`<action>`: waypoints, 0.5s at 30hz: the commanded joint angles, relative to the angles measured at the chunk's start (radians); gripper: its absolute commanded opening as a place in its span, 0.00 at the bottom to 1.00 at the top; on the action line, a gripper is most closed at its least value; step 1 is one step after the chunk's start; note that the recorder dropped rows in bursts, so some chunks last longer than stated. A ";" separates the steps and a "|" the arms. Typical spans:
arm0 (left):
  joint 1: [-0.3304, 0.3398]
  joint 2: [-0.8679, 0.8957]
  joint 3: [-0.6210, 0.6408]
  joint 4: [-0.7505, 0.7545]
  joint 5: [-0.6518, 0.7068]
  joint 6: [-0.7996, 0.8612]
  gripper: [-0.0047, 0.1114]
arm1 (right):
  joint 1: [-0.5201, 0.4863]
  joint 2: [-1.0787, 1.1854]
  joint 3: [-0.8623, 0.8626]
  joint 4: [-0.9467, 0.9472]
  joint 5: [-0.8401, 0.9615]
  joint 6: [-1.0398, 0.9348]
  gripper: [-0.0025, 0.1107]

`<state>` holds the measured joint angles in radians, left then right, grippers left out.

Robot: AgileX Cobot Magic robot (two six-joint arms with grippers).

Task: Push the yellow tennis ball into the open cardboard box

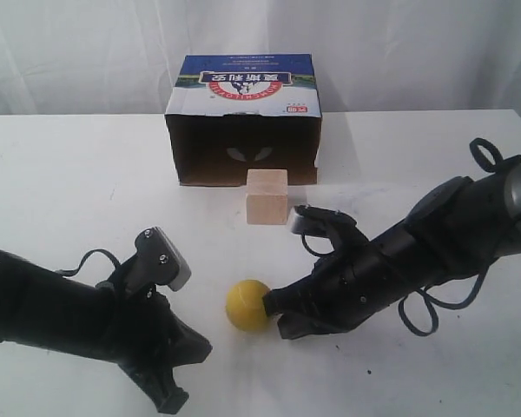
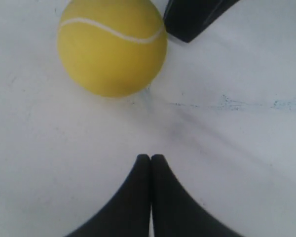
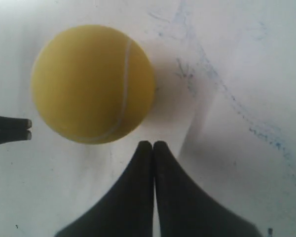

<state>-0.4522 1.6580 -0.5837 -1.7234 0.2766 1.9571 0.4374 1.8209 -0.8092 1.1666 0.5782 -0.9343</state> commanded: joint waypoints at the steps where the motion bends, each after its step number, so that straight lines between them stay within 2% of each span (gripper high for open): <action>1: 0.002 0.000 -0.012 -0.021 -0.069 0.137 0.04 | 0.000 0.007 -0.043 0.005 -0.019 -0.011 0.02; 4: 0.006 0.000 -0.019 -0.021 -0.148 0.103 0.04 | 0.000 0.005 -0.074 0.005 -0.055 0.007 0.02; 9: 0.061 0.019 -0.077 -0.021 -0.138 0.109 0.04 | 0.000 0.003 -0.078 -0.012 -0.281 0.153 0.02; 11: 0.100 0.045 -0.125 -0.021 -0.102 0.109 0.04 | 0.000 0.003 -0.085 -0.012 -0.360 0.149 0.02; 15: 0.177 0.121 -0.244 -0.021 -0.014 0.105 0.04 | 0.000 0.023 -0.142 -0.016 -0.373 0.065 0.02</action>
<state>-0.3171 1.7340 -0.7577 -1.7234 0.1871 1.9571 0.4395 1.8306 -0.9111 1.1580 0.2258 -0.8234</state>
